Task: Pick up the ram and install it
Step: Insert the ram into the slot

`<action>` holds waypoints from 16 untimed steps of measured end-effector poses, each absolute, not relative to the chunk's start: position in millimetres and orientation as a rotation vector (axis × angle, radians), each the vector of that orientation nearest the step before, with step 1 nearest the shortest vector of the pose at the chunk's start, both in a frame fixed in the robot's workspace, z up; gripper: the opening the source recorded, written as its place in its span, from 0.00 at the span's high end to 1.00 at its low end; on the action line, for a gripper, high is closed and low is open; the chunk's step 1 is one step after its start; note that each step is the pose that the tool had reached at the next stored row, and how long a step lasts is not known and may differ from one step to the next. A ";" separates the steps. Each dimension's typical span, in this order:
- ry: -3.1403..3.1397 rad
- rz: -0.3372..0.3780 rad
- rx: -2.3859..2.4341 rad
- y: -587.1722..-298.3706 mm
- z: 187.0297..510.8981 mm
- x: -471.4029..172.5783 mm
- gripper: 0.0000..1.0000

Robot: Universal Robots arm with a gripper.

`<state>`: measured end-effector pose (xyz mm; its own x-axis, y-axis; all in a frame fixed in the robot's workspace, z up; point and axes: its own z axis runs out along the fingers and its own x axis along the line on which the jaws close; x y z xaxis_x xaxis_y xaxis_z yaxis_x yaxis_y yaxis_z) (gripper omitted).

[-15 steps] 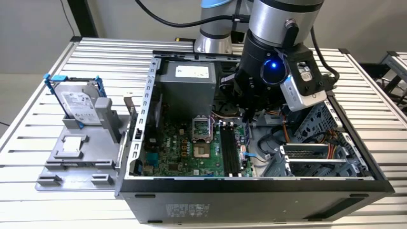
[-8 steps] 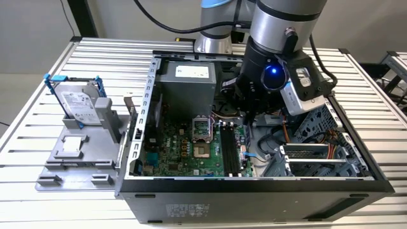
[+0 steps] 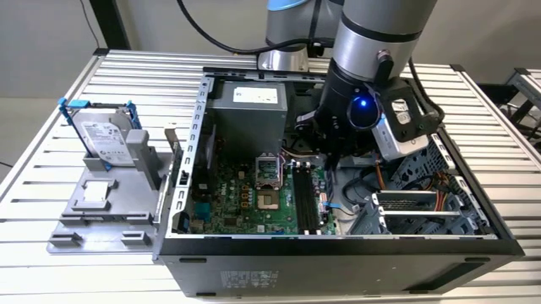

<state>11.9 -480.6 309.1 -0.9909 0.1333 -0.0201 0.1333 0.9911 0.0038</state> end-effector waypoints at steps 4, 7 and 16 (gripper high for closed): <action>3.117 0.003 0.161 -479.9 301.9 12.1 1.00; 3.117 0.000 0.159 -479.5 296.3 12.0 1.00; 3.117 0.000 0.159 -479.1 290.2 12.0 1.00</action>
